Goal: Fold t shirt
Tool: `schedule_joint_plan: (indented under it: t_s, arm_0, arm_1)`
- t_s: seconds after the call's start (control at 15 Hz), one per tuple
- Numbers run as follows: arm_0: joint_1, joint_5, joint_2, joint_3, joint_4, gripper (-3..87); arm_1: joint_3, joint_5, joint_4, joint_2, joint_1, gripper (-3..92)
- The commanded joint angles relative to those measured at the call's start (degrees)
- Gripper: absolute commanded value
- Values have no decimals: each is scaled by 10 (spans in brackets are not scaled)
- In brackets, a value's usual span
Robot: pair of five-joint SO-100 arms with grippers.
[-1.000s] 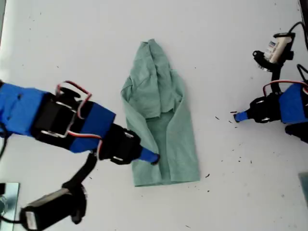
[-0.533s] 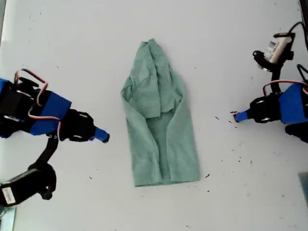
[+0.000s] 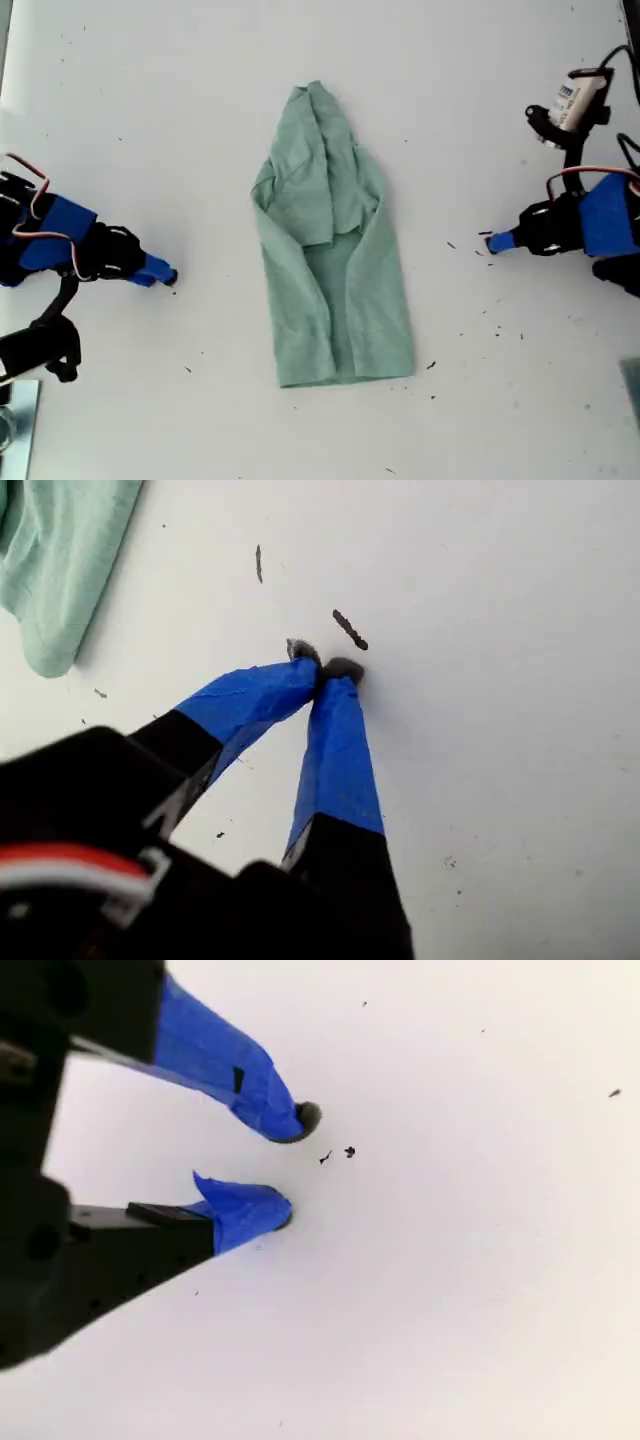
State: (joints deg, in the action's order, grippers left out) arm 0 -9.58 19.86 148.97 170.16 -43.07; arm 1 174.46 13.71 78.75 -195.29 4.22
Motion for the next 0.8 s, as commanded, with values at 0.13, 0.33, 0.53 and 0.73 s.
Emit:
schedule_joint_plan:
  t_s: [0.13, 0.33, 0.53, 0.73]
  arm_0:
    - [-25, -8, -265, -446, -200, 207]
    - [-45, -59, -525, -846, -330, 235]
    - [-63, -73, -686, -1052, -348, 246]
    - [-68, -69, -751, -1098, -342, 252]
  arm_1:
    - [-217, -51, 44, 156, -47, 137]
    - [-568, -89, 89, 524, -125, 191]
    - [-811, -112, 130, 767, -173, 207]
    - [-950, -117, 150, 907, -192, 218]
